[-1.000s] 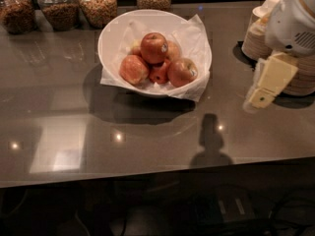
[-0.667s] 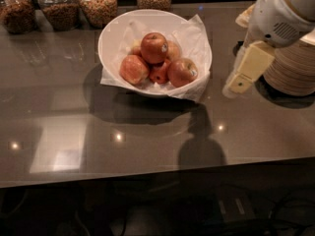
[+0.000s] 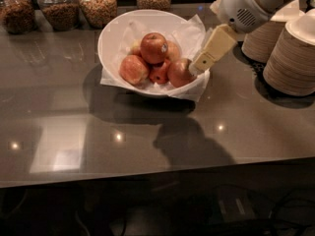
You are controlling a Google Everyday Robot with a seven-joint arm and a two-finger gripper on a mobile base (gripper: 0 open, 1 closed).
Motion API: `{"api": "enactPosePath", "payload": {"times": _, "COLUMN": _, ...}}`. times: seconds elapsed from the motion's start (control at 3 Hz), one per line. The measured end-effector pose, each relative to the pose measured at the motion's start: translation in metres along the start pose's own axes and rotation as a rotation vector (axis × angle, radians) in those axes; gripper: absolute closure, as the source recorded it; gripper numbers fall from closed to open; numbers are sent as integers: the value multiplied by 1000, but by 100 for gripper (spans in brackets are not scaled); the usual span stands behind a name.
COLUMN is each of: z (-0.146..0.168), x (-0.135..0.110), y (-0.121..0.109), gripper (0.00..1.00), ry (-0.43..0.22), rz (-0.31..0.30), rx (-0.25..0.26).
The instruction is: Pick apple from white bowl
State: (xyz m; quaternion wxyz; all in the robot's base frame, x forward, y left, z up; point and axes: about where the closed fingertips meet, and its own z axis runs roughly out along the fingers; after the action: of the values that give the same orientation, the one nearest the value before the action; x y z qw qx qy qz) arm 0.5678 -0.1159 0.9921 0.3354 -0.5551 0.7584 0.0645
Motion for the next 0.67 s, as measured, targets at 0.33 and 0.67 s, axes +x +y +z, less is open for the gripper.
{"api": "enactPosePath", "payload": {"times": 0.33, "z": 33, "x": -26, "y": -12, "gripper": 0, "ry": -75, "rz": -9, "rx": -25}}
{"api": "enactPosePath", "payload": {"times": 0.67, "z": 61, "x": -39, "y": -21, "gripper": 0, "ry": -120, "rz": -9, "rx": -52}}
